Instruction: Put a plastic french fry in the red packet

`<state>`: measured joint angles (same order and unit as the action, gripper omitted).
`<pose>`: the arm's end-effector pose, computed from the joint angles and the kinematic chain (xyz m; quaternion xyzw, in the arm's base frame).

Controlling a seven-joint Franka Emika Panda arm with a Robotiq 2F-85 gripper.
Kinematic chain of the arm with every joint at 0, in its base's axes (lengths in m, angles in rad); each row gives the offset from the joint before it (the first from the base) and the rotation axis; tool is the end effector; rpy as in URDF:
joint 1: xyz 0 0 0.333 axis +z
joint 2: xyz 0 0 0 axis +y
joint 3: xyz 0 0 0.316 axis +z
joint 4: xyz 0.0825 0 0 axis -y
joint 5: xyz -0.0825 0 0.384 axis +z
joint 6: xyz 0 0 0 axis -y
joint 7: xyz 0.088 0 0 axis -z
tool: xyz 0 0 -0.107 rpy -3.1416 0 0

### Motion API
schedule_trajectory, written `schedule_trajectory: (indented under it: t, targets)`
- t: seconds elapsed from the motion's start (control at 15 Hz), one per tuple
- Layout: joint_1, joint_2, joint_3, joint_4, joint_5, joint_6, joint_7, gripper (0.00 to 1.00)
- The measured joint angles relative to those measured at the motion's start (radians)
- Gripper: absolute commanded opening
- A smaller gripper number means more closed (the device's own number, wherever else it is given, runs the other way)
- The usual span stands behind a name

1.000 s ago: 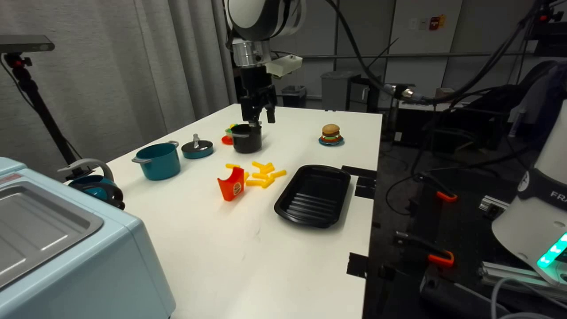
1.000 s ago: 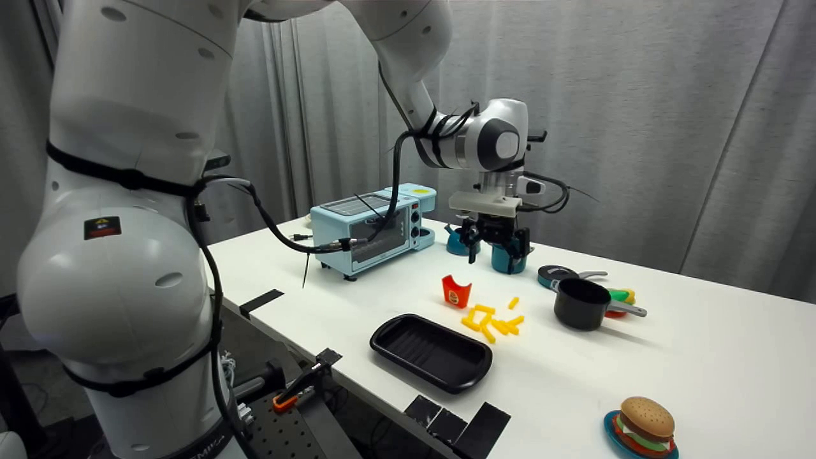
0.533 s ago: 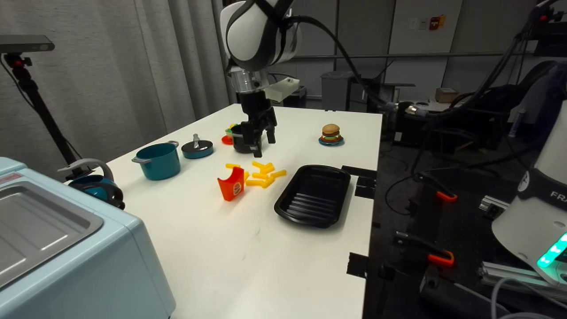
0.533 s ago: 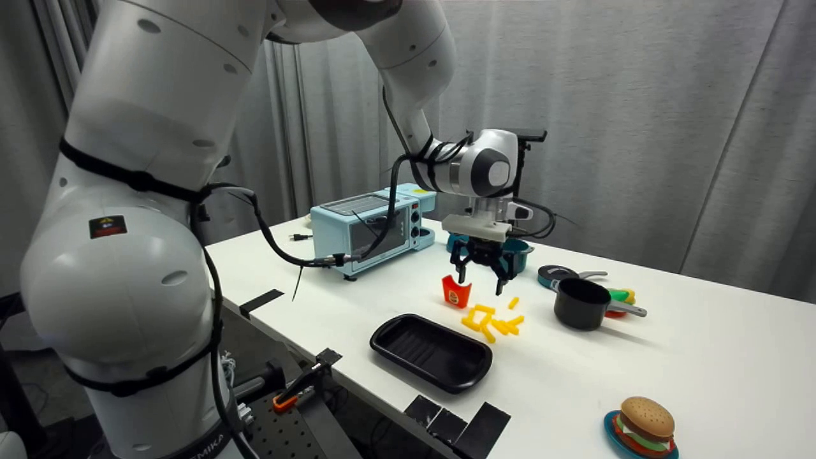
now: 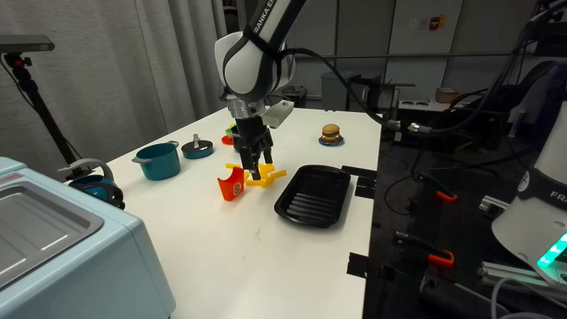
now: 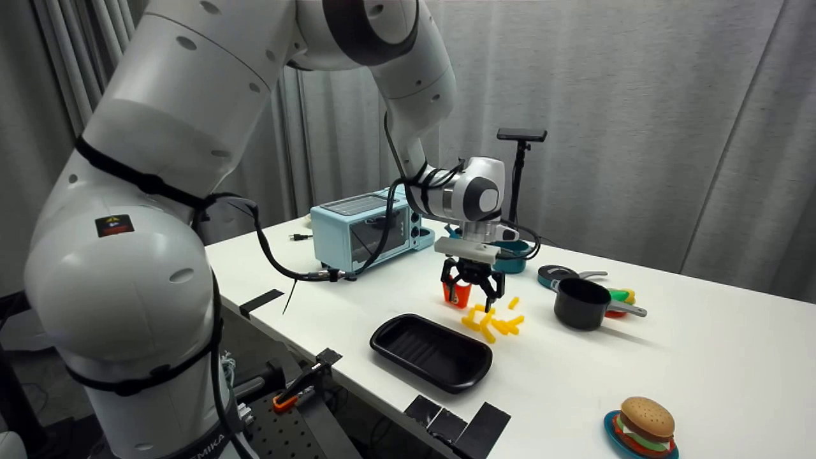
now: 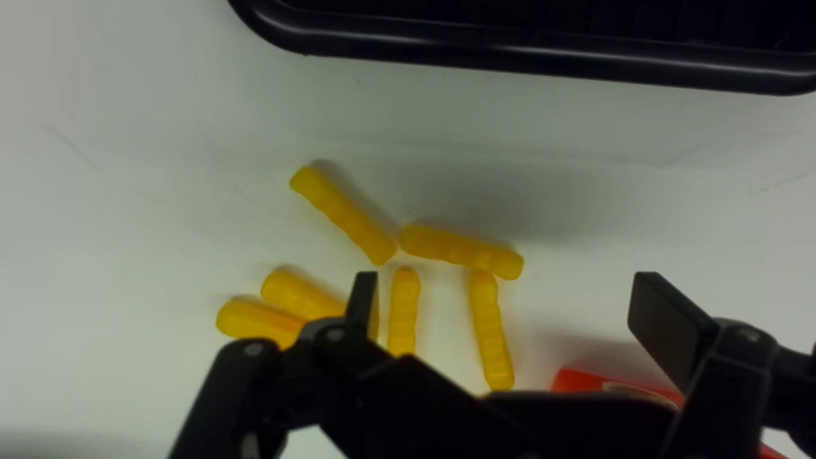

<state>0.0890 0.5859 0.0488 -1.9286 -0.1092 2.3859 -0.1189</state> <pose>0.6037 0.0821 0.1711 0.9838 0.1661 -0.0632 0.0217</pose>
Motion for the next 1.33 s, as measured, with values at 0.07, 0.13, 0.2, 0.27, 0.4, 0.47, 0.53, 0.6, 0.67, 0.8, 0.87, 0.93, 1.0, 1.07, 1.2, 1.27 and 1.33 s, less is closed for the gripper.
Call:
schedule_trajectory:
  t: [0.07, 0.13, 0.2, 0.27, 0.4, 0.47, 0.53, 0.6, 0.67, 0.8, 0.87, 0.93, 1.0, 1.07, 1.2, 1.27, 1.33]
  targets:
    - [0.001, 0.013, 0.002, 0.007, -0.004, 0.001, -0.004, 1.0]
    - [0.002, 0.026, 0.005, 0.015, -0.005, 0.001, -0.013, 1.0]
    - [0.002, 0.038, 0.008, 0.023, -0.005, 0.001, -0.024, 1.0]
    - [0.002, 0.049, 0.011, 0.031, -0.005, 0.001, -0.036, 1.0]
    - [0.002, 0.068, 0.015, 0.049, -0.01, 0.001, -0.057, 1.0]
    - [0.002, 0.076, 0.016, 0.059, -0.014, 0.001, -0.065, 1.0]
    - [0.002, 0.084, 0.017, 0.07, -0.018, 0.001, -0.074, 1.0]
    - [0.002, 0.091, 0.019, 0.079, -0.019, 0.001, -0.083, 1.0]
    - [0.002, 0.099, 0.02, 0.09, -0.019, 0.001, -0.092, 1.0]
    - [0.002, 0.117, 0.025, 0.111, -0.02, 0.001, -0.101, 1.0]
    - [0.003, 0.126, 0.029, 0.124, -0.02, 0.001, -0.102, 1.0]
    - [0.006, 0.136, 0.033, 0.138, -0.021, 0.001, -0.102, 1.0]
    - [0.01, 0.146, 0.037, 0.151, -0.021, 0.001, -0.102, 1.0]
    - [0.015, 0.155, 0.039, 0.164, -0.021, 0.001, -0.102, 1.0]
    - [0.024, 0.171, 0.041, 0.186, -0.021, 0.001, -0.102, 0.9]
    - [0.027, 0.176, 0.041, 0.195, -0.021, 0.001, -0.102, 0.74]
    - [0.028, 0.179, 0.041, 0.201, -0.021, 0.001, -0.102, 0.68]
